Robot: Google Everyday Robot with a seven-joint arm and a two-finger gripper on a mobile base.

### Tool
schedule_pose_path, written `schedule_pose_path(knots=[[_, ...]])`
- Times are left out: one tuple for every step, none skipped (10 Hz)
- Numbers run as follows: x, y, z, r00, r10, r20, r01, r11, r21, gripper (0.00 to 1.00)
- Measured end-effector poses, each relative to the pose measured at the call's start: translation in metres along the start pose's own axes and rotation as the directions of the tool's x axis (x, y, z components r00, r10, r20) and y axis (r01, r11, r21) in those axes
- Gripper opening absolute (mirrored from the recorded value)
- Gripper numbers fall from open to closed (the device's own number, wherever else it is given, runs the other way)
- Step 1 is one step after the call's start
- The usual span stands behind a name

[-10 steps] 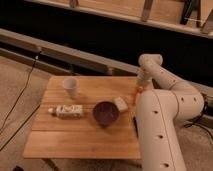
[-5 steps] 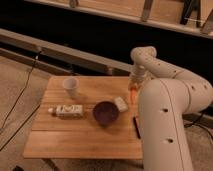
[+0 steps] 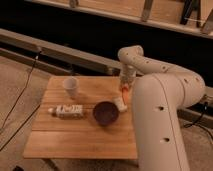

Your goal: Place the pepper on the white sponge

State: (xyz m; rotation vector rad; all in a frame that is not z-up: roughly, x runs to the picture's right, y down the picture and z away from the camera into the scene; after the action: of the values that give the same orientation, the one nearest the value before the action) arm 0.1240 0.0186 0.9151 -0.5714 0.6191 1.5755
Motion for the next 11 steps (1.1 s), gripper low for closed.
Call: schedule_pose_path(knots=[[0.001, 0.002, 0.006, 1.0, -0.001, -0.005, 0.001, 1.0, 0.004, 0.0], [0.006, 0.004, 0.015, 1.0, 0.001, -0.022, -0.001, 1.0, 0.004, 0.0], [0.011, 0.008, 0.022, 0.999, -0.002, -0.034, 0.002, 1.0, 0.001, 0.0], [0.016, 0.012, 0.028, 0.999, -0.004, -0.044, 0.003, 1.0, -0.005, 0.0], [0.02, 0.015, 0.032, 0.999, -0.005, -0.05, 0.005, 1.0, -0.01, 0.0], [0.023, 0.017, 0.036, 0.999, -0.006, -0.052, 0.005, 1.0, -0.017, 0.0], [0.027, 0.019, 0.04, 0.998, -0.006, -0.059, 0.005, 1.0, -0.021, 0.0], [0.03, 0.02, 0.043, 0.998, -0.005, -0.06, 0.003, 1.0, -0.026, 0.0], [0.032, 0.021, 0.046, 0.998, -0.002, -0.062, 0.001, 1.0, -0.028, 0.0], [0.034, 0.02, 0.048, 0.998, 0.001, -0.063, -0.003, 1.0, -0.029, 0.04], [0.036, 0.018, 0.05, 0.998, 0.007, -0.063, -0.008, 1.0, -0.027, 0.14]])
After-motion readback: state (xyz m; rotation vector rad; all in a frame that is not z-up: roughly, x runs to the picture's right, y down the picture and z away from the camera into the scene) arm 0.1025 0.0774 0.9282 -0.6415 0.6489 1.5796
